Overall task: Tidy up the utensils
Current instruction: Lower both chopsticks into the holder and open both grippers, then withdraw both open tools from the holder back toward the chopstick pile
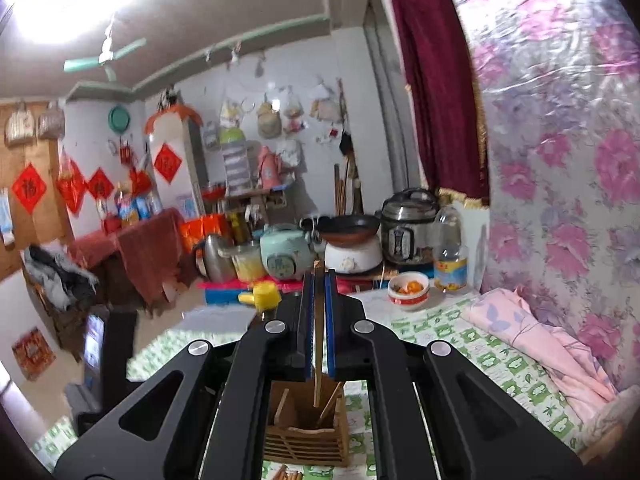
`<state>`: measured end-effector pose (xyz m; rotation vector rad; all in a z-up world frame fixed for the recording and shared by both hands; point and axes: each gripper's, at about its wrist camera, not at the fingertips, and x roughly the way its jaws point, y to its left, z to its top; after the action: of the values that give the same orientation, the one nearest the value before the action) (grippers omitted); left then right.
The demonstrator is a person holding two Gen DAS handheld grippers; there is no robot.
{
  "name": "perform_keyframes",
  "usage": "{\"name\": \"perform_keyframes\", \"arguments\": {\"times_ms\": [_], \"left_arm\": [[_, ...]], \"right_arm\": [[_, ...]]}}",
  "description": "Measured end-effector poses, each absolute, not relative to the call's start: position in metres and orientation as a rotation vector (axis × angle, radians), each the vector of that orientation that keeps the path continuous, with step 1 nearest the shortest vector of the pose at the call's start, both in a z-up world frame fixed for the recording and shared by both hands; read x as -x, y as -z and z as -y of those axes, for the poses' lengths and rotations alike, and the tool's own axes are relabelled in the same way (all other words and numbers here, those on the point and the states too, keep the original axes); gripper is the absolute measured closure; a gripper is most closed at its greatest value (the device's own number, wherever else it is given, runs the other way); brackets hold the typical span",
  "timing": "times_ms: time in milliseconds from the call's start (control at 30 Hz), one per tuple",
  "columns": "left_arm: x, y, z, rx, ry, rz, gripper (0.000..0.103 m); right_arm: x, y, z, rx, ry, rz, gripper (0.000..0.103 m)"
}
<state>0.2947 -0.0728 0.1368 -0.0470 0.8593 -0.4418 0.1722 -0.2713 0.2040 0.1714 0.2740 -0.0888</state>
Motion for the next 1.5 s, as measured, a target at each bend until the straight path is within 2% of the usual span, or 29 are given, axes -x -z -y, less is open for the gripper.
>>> {"name": "perform_keyframes", "arguments": {"times_ms": [100, 233, 300, 367, 400, 500, 533, 567, 800, 1433, 1500], "left_arm": [[-0.295, -0.137, 0.071, 0.068, 0.467, -0.867, 0.092], [-0.294, -0.141, 0.069, 0.119, 0.533, -0.864, 0.072], [-0.291, -0.145, 0.069, 0.123, 0.546, -0.852, 0.066], [-0.287, -0.149, 0.070, 0.131, 0.565, -0.842, 0.054], [-0.284, -0.151, 0.070, 0.139, 0.579, -0.837, 0.051], [-0.278, -0.157, 0.070, 0.155, 0.602, -0.823, 0.033], [-0.277, -0.158, 0.069, 0.156, 0.596, -0.816, 0.024], [-0.276, -0.159, 0.069, 0.157, 0.588, -0.806, 0.021], [-0.278, -0.163, 0.055, 0.223, 0.617, -0.805, 0.021], [-0.244, -0.197, 0.045, 0.148, 0.547, -0.645, 0.021], [-0.242, -0.194, 0.045, 0.131, 0.527, -0.655, 0.021]], "right_arm": [[-0.197, -0.176, 0.265, -0.159, 0.084, -0.361, 0.097], [-0.233, -0.139, 0.265, -0.168, 0.006, -0.551, 0.094], [-0.237, -0.131, 0.269, -0.179, 0.020, -0.578, 0.092], [-0.238, -0.129, 0.272, -0.182, 0.014, -0.594, 0.090], [-0.236, -0.130, 0.274, -0.194, 0.015, -0.590, 0.085], [-0.228, -0.137, 0.282, -0.225, 0.024, -0.558, 0.071], [-0.224, -0.141, 0.284, -0.231, 0.028, -0.542, 0.069], [-0.221, -0.144, 0.285, -0.234, 0.032, -0.529, 0.066], [-0.205, -0.158, 0.280, -0.231, 0.020, -0.476, 0.056], [-0.187, -0.165, 0.270, -0.241, -0.017, -0.462, 0.055], [-0.181, -0.164, 0.269, -0.240, -0.017, -0.470, 0.051]]}}
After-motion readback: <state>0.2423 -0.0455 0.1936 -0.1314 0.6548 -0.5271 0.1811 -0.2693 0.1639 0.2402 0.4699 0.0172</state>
